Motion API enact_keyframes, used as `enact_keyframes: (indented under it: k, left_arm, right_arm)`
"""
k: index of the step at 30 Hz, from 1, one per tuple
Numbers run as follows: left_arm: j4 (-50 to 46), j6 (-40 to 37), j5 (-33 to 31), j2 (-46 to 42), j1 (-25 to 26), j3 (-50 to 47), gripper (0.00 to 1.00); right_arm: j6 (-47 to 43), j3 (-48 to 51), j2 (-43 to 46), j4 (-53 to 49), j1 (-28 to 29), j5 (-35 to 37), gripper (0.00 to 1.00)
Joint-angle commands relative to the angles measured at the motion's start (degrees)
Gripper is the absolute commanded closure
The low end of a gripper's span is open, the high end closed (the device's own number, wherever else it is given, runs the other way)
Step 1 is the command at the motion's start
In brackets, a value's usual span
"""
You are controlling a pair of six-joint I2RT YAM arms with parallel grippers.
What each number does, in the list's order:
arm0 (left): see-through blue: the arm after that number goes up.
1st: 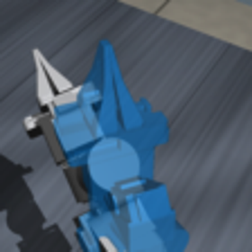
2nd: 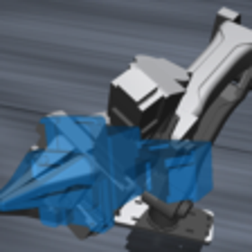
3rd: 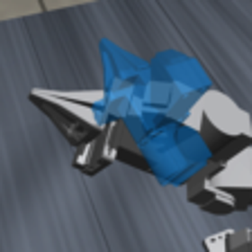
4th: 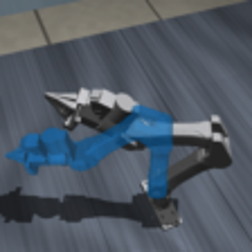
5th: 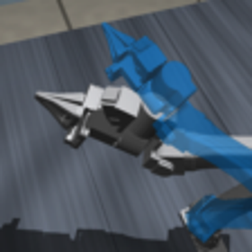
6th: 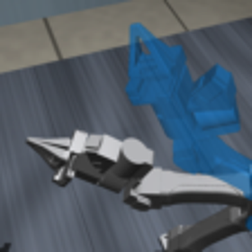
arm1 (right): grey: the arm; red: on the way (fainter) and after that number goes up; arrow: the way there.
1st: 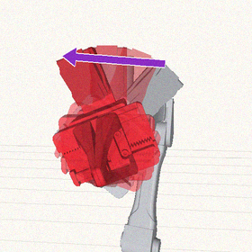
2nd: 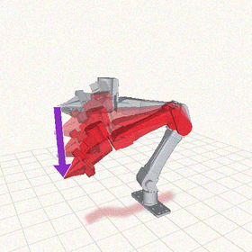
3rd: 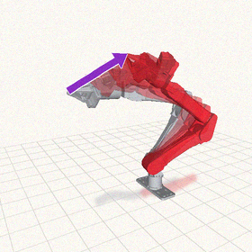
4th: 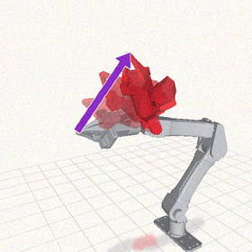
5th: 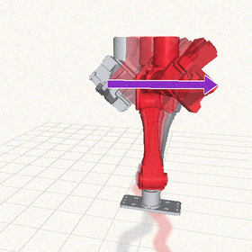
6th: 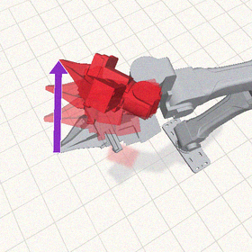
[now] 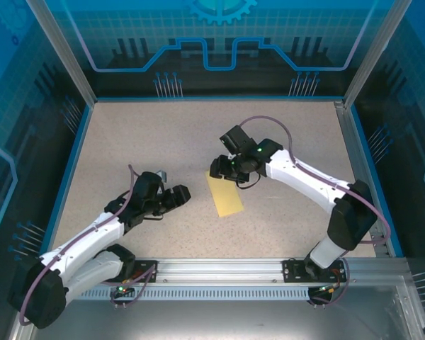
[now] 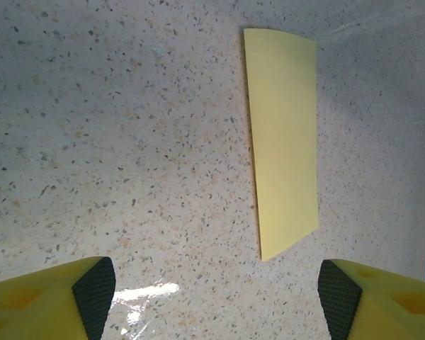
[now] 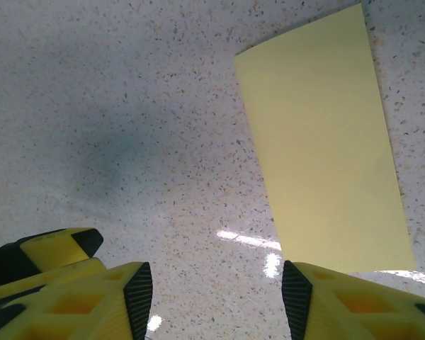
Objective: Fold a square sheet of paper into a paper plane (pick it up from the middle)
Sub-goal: Rotate the square sheet of paper at the center of the table.
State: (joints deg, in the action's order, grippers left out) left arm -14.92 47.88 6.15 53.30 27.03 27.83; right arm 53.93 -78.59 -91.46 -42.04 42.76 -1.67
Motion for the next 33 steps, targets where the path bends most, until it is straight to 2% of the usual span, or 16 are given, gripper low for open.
enact_keyframes:
  k: [1,6,12,22,23,25,28,32,33]
  left_arm:
    - [1.6,-0.4,-1.7,-0.4,-0.4,-1.0,0.20]
    - [2.8,-1.1,-2.2,0.2,-0.4,-1.0,0.20]
    - [4.7,-1.6,-1.5,5.4,-0.4,0.8,0.20]
    - [4.5,-1.8,-0.8,6.4,-0.4,1.0,0.20]
    - [4.7,-1.8,-0.7,6.1,-0.4,0.6,0.20]
    - [5.2,-1.7,-0.8,6.0,-0.4,-0.1,0.20]
    - [6.9,-1.2,1.5,7.1,-0.4,-0.1,0.20]
    - [9.6,0.4,4.1,8.9,0.2,-0.1,0.23]
    - [9.7,0.9,4.3,9.3,0.4,0.1,0.23]
  right_arm:
    - [5.0,1.4,3.5,0.0,1.3,3.0,0.45]
    - [6.4,-1.6,4.7,-2.9,2.2,6.9,0.42]
    - [5.4,-5.7,4.5,-4.7,2.7,10.2,0.41]
    - [4.0,-7.8,3.4,-4.3,3.7,8.0,0.42]
    - [3.1,-7.2,3.8,-4.1,4.1,8.7,0.41]
    - [1.9,-3.6,5.1,-4.2,3.8,10.2,0.33]
    - [-0.2,5.9,8.6,-1.4,1.7,9.6,0.31]
    - [-3.8,18.7,14.5,7.0,-1.9,4.7,0.35]
    - [-5.2,21.6,16.2,9.6,-2.5,3.9,0.33]
